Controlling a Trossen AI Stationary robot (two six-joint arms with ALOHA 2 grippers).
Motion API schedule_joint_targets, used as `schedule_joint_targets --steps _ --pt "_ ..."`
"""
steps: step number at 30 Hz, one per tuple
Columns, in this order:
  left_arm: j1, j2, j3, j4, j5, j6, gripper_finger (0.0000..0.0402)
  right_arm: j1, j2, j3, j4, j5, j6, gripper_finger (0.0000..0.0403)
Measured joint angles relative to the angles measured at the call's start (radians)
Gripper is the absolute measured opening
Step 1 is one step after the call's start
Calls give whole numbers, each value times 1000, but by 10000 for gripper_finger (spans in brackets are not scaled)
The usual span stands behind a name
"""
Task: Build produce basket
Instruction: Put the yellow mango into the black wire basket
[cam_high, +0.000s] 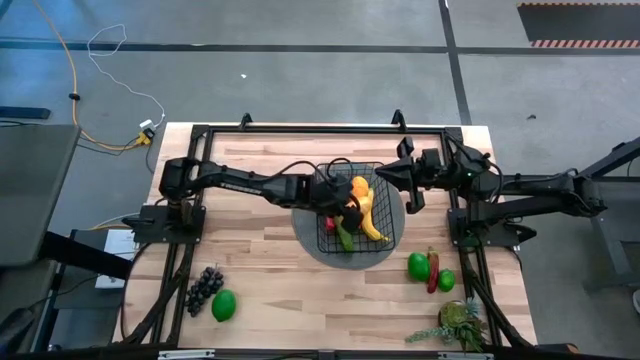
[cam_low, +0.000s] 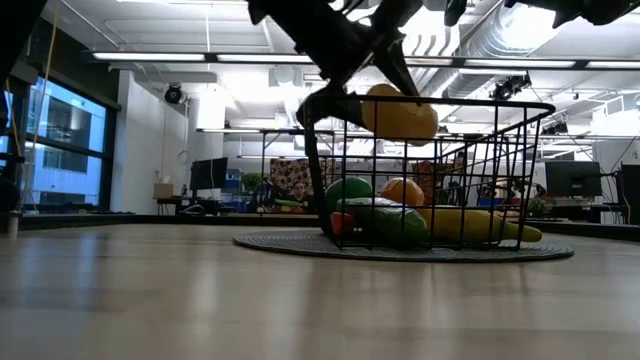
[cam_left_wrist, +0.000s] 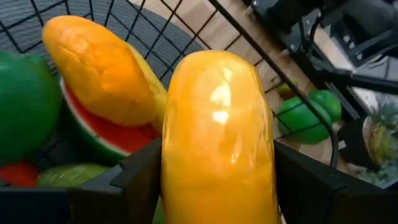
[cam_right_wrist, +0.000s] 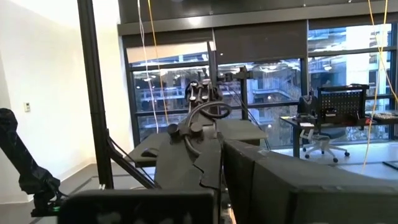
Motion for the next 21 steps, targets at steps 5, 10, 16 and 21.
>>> schedule_joint_targets --steps 5,10,16,21 --pt "23 1 0 -9 -58 -74 246 0 0 0 -11 0 7 0" --pt "46 -5 0 -31 -98 -48 246 0 0 0 -11 0 7 0" --pt "50 -23 -1 17 17 294 246 0 0 0 -8 0 3 0" --pt "34 -28 60 -86 61 464 246 0 0 0 -7 5 -3 0"
